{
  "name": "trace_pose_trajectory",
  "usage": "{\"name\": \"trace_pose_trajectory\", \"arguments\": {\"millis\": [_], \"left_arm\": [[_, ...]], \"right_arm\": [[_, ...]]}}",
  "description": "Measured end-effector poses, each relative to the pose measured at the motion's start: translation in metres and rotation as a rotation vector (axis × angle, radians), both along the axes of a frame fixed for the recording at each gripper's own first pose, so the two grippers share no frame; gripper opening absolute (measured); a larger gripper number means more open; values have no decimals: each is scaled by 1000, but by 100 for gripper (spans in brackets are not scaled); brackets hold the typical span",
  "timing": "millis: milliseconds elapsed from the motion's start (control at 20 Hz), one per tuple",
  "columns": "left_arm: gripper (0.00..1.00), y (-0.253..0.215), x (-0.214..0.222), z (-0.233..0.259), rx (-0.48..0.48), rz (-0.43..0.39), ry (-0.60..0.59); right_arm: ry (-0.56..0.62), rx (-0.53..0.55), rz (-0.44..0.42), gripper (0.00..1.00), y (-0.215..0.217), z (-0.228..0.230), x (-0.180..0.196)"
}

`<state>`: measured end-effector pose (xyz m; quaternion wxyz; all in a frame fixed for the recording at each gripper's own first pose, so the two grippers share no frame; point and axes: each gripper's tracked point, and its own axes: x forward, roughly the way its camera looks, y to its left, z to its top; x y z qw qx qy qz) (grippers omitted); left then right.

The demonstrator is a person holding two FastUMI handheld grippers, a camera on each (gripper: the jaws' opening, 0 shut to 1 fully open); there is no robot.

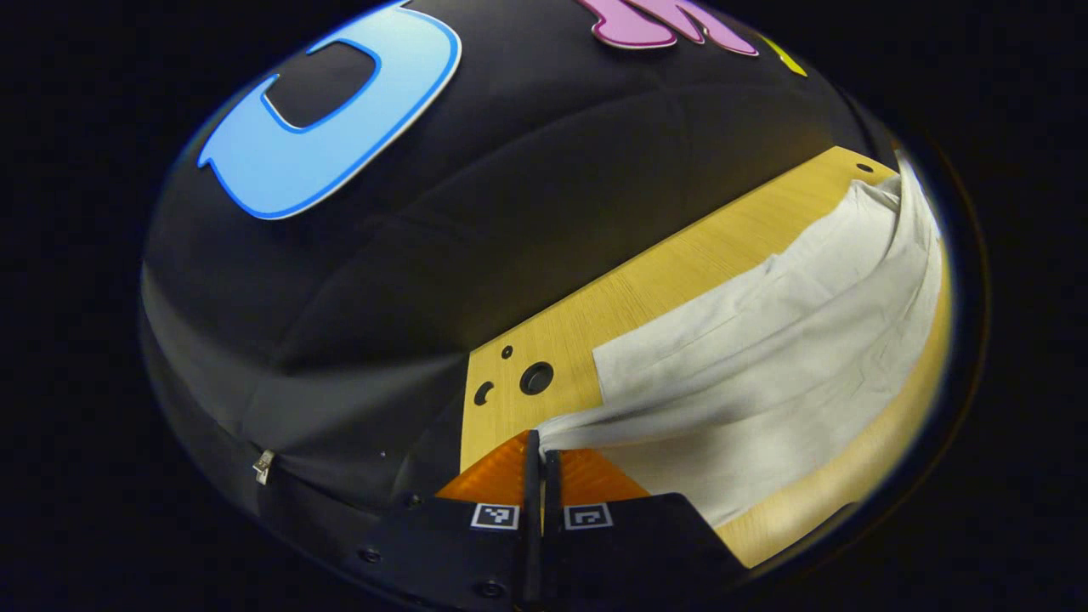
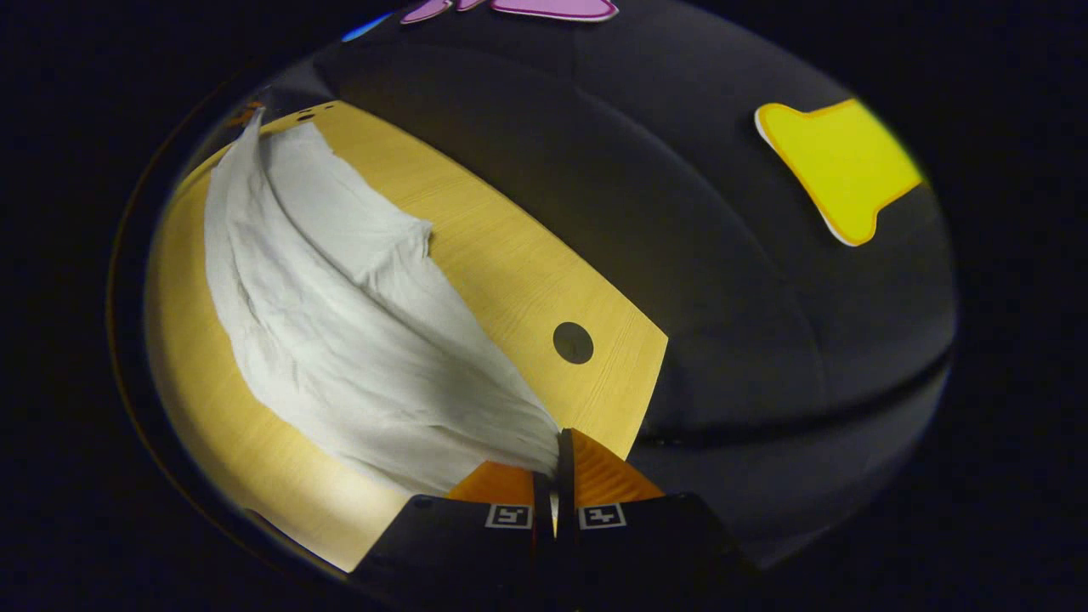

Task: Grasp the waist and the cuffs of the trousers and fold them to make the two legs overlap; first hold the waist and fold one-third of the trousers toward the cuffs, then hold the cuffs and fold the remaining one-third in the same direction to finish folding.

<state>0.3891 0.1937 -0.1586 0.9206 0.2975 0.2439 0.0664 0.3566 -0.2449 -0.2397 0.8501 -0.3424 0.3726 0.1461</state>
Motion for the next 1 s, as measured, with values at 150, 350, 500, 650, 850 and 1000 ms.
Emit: {"name": "trace_pose_trajectory", "arguments": {"millis": [150, 350, 500, 650, 850, 1000], "left_arm": [[5, -1, 23, -14, -20, 15, -1], [6, -2, 28, -41, -60, 46, 17], [28, -9, 25, -50, -135, 54, 16], [74, -20, 15, -38, -193, 58, -21], [98, -22, -3, -5, -278, 68, -121], [97, -27, -32, 22, -356, 85, -202]], "right_arm": [[11, 72, -112, 5, -3, -12, 16], [57, 184, -263, 10, -3, -10, 12], [61, 277, -360, 48, -6, -4, 15], [53, 354, -420, 100, -6, 4, 7], [-38, 453, -507, 98, -12, 24, -3], [-133, 541, -603, 98, -31, 44, -12]]}}
